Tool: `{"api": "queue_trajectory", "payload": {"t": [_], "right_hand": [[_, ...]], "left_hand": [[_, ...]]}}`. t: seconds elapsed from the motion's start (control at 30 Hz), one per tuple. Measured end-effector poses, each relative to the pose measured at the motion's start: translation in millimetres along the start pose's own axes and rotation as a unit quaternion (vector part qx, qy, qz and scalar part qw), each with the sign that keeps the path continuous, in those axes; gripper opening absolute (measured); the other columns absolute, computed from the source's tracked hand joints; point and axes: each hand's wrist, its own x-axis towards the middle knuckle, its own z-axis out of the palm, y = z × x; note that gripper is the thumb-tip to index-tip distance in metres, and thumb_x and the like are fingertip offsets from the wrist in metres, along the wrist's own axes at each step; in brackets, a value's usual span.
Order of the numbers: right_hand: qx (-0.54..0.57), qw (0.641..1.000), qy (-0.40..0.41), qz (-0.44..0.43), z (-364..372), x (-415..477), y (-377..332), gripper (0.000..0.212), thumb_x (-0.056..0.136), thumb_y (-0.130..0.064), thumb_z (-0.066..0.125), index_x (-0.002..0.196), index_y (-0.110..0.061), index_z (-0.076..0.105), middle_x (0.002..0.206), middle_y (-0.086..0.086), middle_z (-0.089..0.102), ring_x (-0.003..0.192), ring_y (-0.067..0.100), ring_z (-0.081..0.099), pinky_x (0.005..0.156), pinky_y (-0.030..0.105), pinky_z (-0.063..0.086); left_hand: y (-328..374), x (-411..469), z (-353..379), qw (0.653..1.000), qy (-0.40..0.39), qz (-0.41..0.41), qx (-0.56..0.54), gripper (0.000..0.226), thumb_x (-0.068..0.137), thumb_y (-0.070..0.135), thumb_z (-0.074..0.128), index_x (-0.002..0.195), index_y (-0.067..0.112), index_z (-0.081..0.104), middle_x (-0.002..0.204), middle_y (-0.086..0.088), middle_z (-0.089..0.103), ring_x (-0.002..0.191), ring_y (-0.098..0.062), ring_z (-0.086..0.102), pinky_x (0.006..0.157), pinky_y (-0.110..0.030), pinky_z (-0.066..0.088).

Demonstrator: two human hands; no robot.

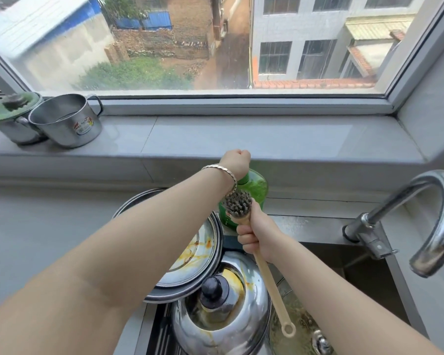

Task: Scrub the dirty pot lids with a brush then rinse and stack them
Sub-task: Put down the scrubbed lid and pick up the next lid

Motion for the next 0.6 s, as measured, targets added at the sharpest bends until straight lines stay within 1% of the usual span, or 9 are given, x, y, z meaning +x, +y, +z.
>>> {"api": "queue_trajectory", "payload": {"t": [0.07, 0.13, 0.2, 0.3, 0.37, 0.4, 0.43, 0.5, 0.6], "right_hand": [[-0.016, 1.000, 0.004, -0.009, -3.4, -4.0, 1.6, 0.050, 0.095, -0.059, 0.026, 0.080, -0.016, 0.048, 0.041, -0.008, 0.025, 0.033, 0.006, 0.016, 0.032, 0.013, 0.013], [-0.036, 0.999, 0.001, -0.016, -5.4, -9.2, 3.5, 0.050, 0.095, -0.059, 0.026, 0.070, -0.018, 0.041, 0.041, -0.008, 0.024, 0.033, 0.006, 0.016, 0.033, 0.013, 0.012], [-0.074, 0.997, -0.003, -0.020, -5.7, -14.8, 7.4, 0.051, 0.095, -0.059, 0.025, 0.061, -0.021, 0.031, 0.040, -0.008, 0.022, 0.032, 0.006, 0.015, 0.033, 0.013, 0.011], [-0.154, 0.988, 0.014, -0.014, -8.3, -22.7, 21.4, 0.052, 0.095, -0.059, 0.026, 0.058, -0.022, 0.025, 0.042, -0.008, 0.021, 0.032, 0.007, 0.015, 0.034, 0.013, 0.011], [-0.195, 0.980, 0.029, -0.007, -12.3, -25.6, 37.0, 0.053, 0.095, -0.059, 0.027, 0.057, -0.023, 0.023, 0.043, -0.007, 0.021, 0.034, 0.008, 0.014, 0.036, 0.014, 0.011], [-0.206, 0.978, 0.035, 0.000, -14.3, -26.8, 45.3, 0.053, 0.095, -0.059, 0.027, 0.056, -0.023, 0.022, 0.043, -0.007, 0.020, 0.034, 0.008, 0.014, 0.038, 0.015, 0.010], [-0.213, 0.976, 0.043, 0.010, -16.0, -28.4, 53.2, 0.054, 0.095, -0.059, 0.028, 0.055, -0.023, 0.021, 0.042, -0.007, 0.020, 0.035, 0.009, 0.013, 0.040, 0.016, 0.010], [-0.223, 0.973, 0.059, 0.030, -19.0, -31.8, 66.8, 0.054, 0.095, -0.058, 0.028, 0.054, -0.023, 0.021, 0.040, -0.007, 0.020, 0.035, 0.009, 0.013, 0.042, 0.017, 0.010], [-0.228, 0.969, 0.080, 0.044, -21.9, -37.1, 80.6, 0.054, 0.094, -0.059, 0.028, 0.055, -0.022, 0.020, 0.041, -0.006, 0.019, 0.035, 0.009, 0.013, 0.041, 0.016, 0.010]], "left_hand": [[6.8, -4.4, -9.0, 0.999, -0.023, -0.033, -0.005, 0.036, 0.101, 0.024, 0.024, 0.103, 0.004, 0.055, 0.100, -0.010, 0.053, 0.099, -0.027, 0.048, 0.081, -0.029, 0.036], [4.4, -7.4, -17.2, 0.998, -0.017, -0.054, -0.016, 0.050, 0.103, 0.033, 0.021, 0.127, 0.001, 0.050, 0.125, -0.013, 0.051, 0.119, -0.029, 0.047, 0.099, -0.032, 0.037], [-9.0, -15.3, -26.0, 0.998, -0.005, -0.044, -0.044, 0.052, 0.102, 0.041, 0.023, 0.127, 0.003, 0.049, 0.132, -0.014, 0.051, 0.118, -0.028, 0.049, 0.105, -0.037, 0.037], [-57.6, -35.9, -34.3, 0.997, 0.056, -0.006, -0.050, 0.031, 0.099, 0.034, 0.034, 0.104, 0.011, 0.054, 0.106, -0.007, 0.060, 0.101, -0.024, 0.057, 0.090, -0.036, 0.045], [-103.7, -62.4, -36.9, 0.997, 0.081, -0.021, 0.005, 0.017, 0.096, 0.024, 0.043, 0.103, 0.012, 0.054, 0.091, -0.001, 0.057, 0.087, -0.021, 0.058, 0.071, -0.031, 0.045], [-127.5, -74.5, -37.5, 0.995, 0.082, -0.043, 0.037, 0.019, 0.094, 0.020, 0.045, 0.109, 0.012, 0.053, 0.095, -0.001, 0.056, 0.086, -0.021, 0.057, 0.071, -0.031, 0.047], [-149.8, -85.8, -38.0, 0.991, 0.086, -0.069, 0.070, 0.025, 0.092, 0.018, 0.047, 0.116, 0.011, 0.050, 0.107, -0.005, 0.054, 0.095, -0.024, 0.056, 0.079, -0.034, 0.048], [-187.3, -98.8, -41.0, 0.976, 0.117, -0.130, 0.132, 0.043, 0.089, 0.016, 0.050, 0.130, 0.009, 0.039, 0.138, -0.017, 0.033, 0.124, -0.033, 0.038, 0.103, -0.040, 0.035], [-217.1, -100.3, -49.6, 0.959, 0.152, -0.200, 0.136, 0.065, 0.085, 0.018, 0.056, 0.140, 0.007, 0.025, 0.148, -0.018, 0.014, 0.135, -0.035, 0.019, 0.110, -0.042, 0.026]]}}
